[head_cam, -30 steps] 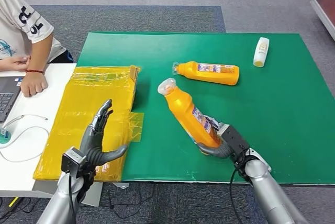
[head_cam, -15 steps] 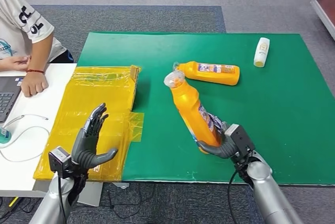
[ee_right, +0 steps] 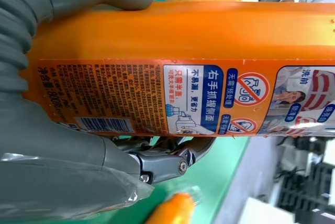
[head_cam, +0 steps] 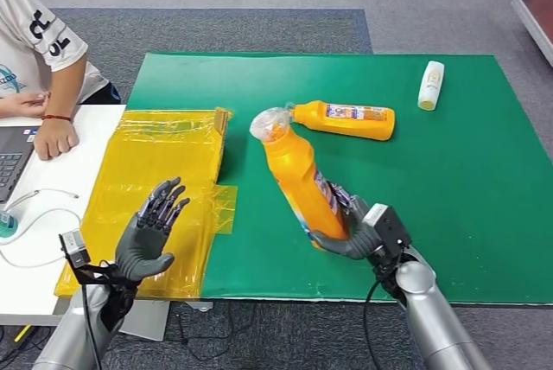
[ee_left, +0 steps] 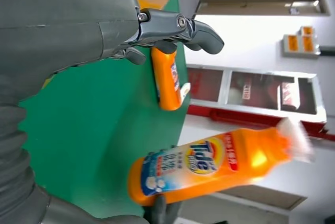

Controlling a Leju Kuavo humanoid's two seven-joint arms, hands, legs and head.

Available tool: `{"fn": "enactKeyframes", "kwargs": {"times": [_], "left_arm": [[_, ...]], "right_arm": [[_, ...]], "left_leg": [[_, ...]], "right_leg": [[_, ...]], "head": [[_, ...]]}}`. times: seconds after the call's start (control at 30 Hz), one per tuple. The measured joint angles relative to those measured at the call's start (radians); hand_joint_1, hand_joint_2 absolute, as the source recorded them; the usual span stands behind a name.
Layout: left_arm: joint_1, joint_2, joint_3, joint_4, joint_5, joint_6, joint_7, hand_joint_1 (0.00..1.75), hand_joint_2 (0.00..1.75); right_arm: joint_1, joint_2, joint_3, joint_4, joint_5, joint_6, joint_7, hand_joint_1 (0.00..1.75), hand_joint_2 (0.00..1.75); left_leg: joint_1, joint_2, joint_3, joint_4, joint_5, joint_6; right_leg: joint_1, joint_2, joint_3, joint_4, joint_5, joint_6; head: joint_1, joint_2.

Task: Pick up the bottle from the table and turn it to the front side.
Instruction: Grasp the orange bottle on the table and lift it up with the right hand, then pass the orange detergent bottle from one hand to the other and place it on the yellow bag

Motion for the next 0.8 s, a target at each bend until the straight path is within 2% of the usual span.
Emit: {"fn": "enactKeyframes", "kwargs": {"times": [0.27, 0.8], "left_arm": [[-0.098, 0.047, -0.066, 0.079, -0.005, -0.031, 0.000, 0.00, 1.75], [-0.189, 0.095, -0.178, 0.145, -0.003, 0.007, 0.000, 0.00, 1.75]], "right_arm": [[-0.028, 0.014, 0.122, -0.007, 0.082, -0.071, -0.017, 1.75, 1.75], [-0.065, 0.013, 0.228, 0.015, 0.128, -0.128, -0.023, 1.75, 1.75]], "left_leg": [[0.000, 0.000, -0.001, 0.000, 0.001, 0.000], [0.000, 0.000, -0.002, 0.000, 0.002, -0.001]], "right_leg": [[0.000, 0.000, 0.000, 0.000, 0.001, 0.000], [0.000, 0.000, -0.002, 0.000, 0.001, 0.000]], "head": [[0.000, 0.000], [0.000, 0.000]]}}
